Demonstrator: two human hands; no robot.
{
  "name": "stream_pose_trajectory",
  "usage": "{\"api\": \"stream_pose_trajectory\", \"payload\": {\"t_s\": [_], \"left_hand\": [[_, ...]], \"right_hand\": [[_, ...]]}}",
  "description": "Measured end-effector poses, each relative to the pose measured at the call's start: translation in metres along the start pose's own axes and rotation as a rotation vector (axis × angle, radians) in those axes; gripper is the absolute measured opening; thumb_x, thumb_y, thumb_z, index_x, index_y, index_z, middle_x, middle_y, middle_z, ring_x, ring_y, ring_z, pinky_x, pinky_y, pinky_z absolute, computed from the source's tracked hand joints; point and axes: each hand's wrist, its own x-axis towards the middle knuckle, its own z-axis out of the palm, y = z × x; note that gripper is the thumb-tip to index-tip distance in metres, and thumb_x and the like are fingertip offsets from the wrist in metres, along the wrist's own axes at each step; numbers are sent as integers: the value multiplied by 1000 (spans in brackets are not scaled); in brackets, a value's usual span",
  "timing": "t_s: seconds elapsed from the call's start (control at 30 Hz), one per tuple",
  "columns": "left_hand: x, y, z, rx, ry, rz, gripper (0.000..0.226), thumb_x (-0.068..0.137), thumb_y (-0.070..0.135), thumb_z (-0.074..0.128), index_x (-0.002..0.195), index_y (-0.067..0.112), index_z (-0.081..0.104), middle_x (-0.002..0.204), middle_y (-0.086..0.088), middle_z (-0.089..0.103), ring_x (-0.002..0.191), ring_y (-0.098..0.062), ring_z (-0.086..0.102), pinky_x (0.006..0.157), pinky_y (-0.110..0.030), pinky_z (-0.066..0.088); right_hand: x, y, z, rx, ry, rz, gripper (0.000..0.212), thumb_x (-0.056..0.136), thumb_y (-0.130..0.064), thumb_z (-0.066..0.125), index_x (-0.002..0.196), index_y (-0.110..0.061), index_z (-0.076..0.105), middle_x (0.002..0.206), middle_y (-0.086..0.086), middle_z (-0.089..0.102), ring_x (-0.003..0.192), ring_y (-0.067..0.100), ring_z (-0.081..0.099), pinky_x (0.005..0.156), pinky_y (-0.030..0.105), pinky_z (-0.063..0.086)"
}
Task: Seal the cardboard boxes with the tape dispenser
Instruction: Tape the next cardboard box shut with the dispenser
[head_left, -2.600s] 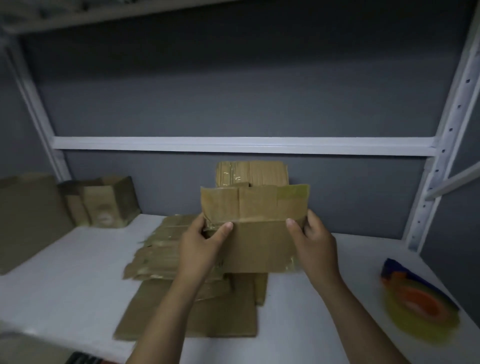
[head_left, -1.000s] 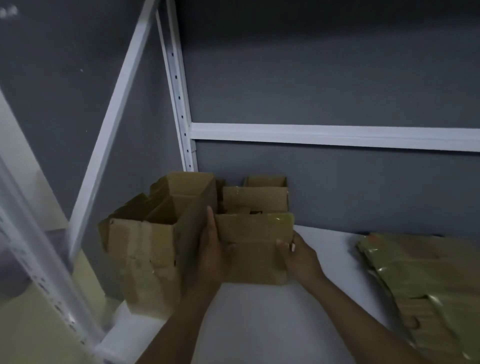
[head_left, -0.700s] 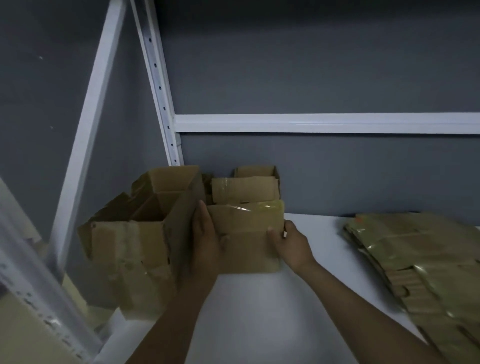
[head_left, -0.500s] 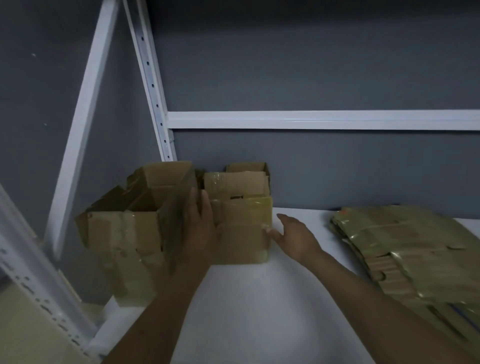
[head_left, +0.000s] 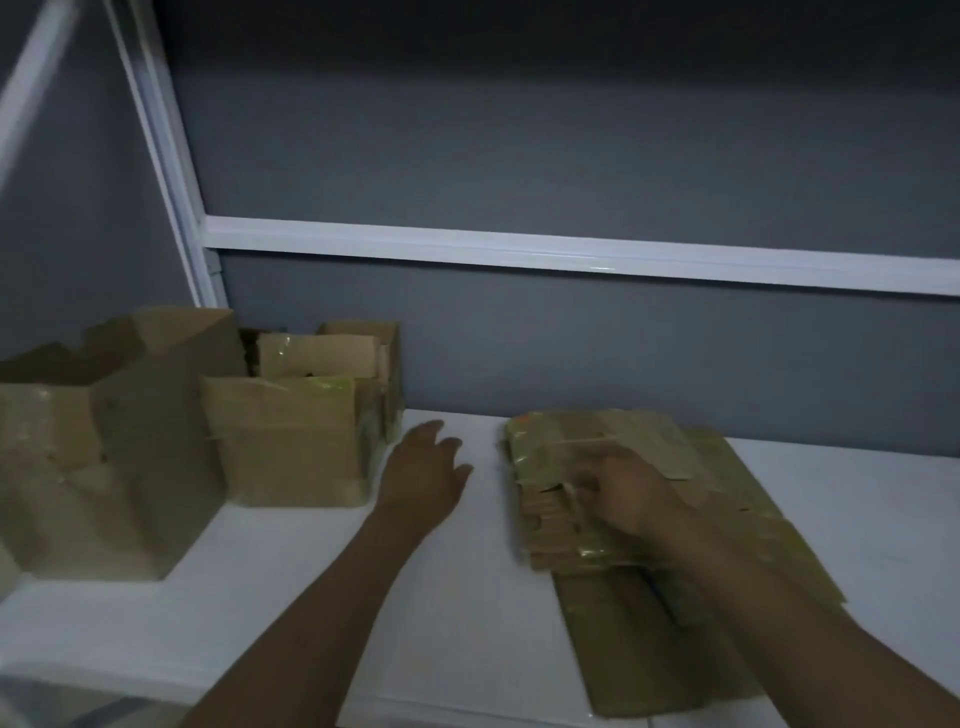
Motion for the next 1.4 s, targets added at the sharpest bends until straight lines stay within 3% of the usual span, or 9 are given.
{"api": "stream_pose_trajectory", "payload": {"t_s": [0.2, 0.47, 0.53, 0.63, 0.73, 0.93, 1.13, 1.3, 1.4], "left_hand": [[-10, 81, 41, -320, -267, -106, 56, 92, 50, 52, 129, 8, 55, 128, -11, 59, 118, -24, 54, 90, -24, 39], [-4, 107, 51, -608, -170, -374, 78, 77, 31, 80, 140, 5, 43, 129, -13, 58, 117, -26, 54, 85, -22, 41], [-2, 107, 52, -696, -192, -378, 71, 77, 28, 81, 136, 4, 49, 126, -10, 60, 100, -18, 59, 72, -10, 44], [-1, 103, 52, -838, -161, -393, 62, 79, 20, 79, 132, 2, 54, 118, -6, 62, 82, -9, 58, 57, -3, 45], [1, 93, 51, -896, -175, -394, 59, 83, 25, 76, 134, 5, 55, 125, -2, 59, 97, -13, 60, 71, -6, 48], [4, 78, 48, -970, -284, -358, 59, 85, 20, 74, 139, 15, 51, 136, -1, 52, 114, -13, 54, 92, -21, 43], [-3, 77, 50, -1048, -256, -307, 49, 87, 33, 69, 132, 32, 50, 130, 14, 53, 103, -6, 61, 83, -17, 47], [-6, 81, 38, -1081, -223, -266, 69, 84, 48, 68, 143, 35, 34, 139, 15, 45, 111, -5, 53, 91, -23, 44], [8, 87, 24, -925, -160, -97, 63, 78, 33, 79, 124, 45, 36, 124, 27, 42, 111, 0, 48, 86, -11, 39]], "right_hand": [[-27, 73, 5, -8, -139, 21, 64, 92, -49, 54, 147, -24, 35, 157, 5, 25, 144, 19, 21, 113, 25, 20], [-42, 93, 34, 126, -108, -32, 91, 73, -78, 46, 150, -34, 23, 161, 1, 5, 147, 17, 4, 117, 30, 6], [-43, 90, 38, 168, -74, -60, 101, 62, -85, 32, 150, -36, 23, 160, -4, 8, 147, 15, 5, 116, 27, 3], [-43, 82, 40, 218, 17, -143, 69, 82, -67, 44, 144, -35, 38, 155, -10, 27, 143, 8, 19, 110, 14, 7], [-40, 78, 38, 340, 151, -121, 34, 95, -42, 51, 126, -32, 62, 133, -10, 58, 124, 9, 49, 103, 16, 31], [-30, 75, 40, 113, -9, -108, 84, 76, -79, 37, 147, -34, 31, 157, -10, 20, 145, 10, 15, 112, 19, 8], [-28, 75, 35, 58, 63, -121, 47, 96, -53, 42, 140, -36, 45, 145, -10, 46, 130, 13, 44, 97, 17, 29], [-20, 67, 26, -112, 319, -209, 60, 99, -55, 10, 109, -20, 57, 90, 6, 68, 70, 27, 65, 55, 33, 49], [-23, 64, 0, -43, 469, -171, 37, 100, -40, 27, 113, -18, 54, 101, 3, 62, 87, 21, 60, 68, 27, 39]]}}
